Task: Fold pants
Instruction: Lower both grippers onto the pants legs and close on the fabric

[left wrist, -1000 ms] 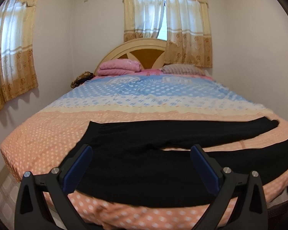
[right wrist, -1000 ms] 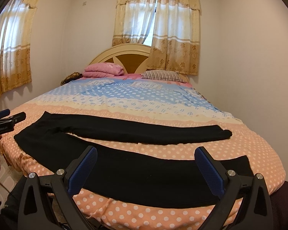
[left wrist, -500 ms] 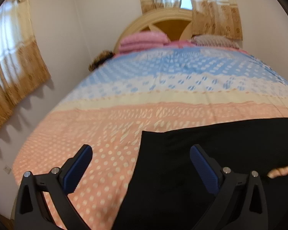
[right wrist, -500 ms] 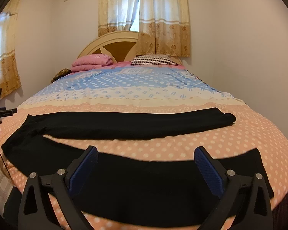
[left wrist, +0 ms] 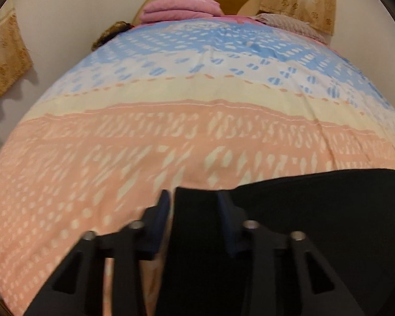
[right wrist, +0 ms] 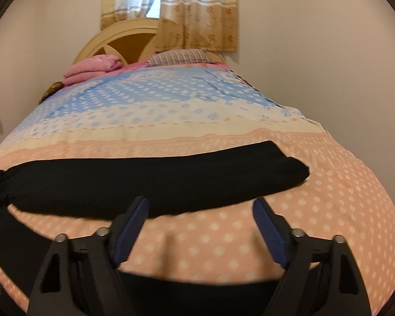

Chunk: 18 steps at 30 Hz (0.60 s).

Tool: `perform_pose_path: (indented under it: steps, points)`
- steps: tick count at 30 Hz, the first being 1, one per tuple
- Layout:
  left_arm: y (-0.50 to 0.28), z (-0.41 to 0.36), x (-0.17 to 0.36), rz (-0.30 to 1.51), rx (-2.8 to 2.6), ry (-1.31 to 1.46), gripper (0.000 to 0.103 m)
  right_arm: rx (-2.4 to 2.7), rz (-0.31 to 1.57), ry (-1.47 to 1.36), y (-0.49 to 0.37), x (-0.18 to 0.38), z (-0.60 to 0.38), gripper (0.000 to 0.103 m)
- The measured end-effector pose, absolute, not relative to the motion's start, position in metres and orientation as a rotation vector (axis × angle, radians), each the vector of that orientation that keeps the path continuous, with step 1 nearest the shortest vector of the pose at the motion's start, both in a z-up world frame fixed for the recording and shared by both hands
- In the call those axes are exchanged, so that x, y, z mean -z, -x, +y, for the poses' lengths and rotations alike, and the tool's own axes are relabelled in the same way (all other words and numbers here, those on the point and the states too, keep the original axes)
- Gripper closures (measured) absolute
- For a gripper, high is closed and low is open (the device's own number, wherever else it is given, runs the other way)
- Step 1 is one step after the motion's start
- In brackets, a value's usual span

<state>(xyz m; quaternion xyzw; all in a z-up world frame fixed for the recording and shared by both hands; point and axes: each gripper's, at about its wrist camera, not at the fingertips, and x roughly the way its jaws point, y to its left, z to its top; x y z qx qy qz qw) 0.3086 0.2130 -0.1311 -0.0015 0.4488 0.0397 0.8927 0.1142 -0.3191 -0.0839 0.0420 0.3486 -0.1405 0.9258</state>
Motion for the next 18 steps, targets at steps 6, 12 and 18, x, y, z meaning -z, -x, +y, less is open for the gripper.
perform_pose_path:
  steps: [6, 12, 18]
  points:
    - [-0.311, 0.218, 0.135, 0.906, -0.059, 0.022, 0.072, 0.369, 0.76, -0.131, -0.143, 0.089, -0.373, 0.042]
    - [-0.312, 0.222, 0.134, 0.886, -0.052, 0.029, 0.074, 0.424, 0.792, -0.13, -0.176, 0.091, -0.409, 0.042]
    - [-0.314, 0.222, 0.135, 0.891, -0.05, 0.035, 0.074, 0.438, 0.864, -0.202, -0.211, 0.103, -0.447, 0.042]
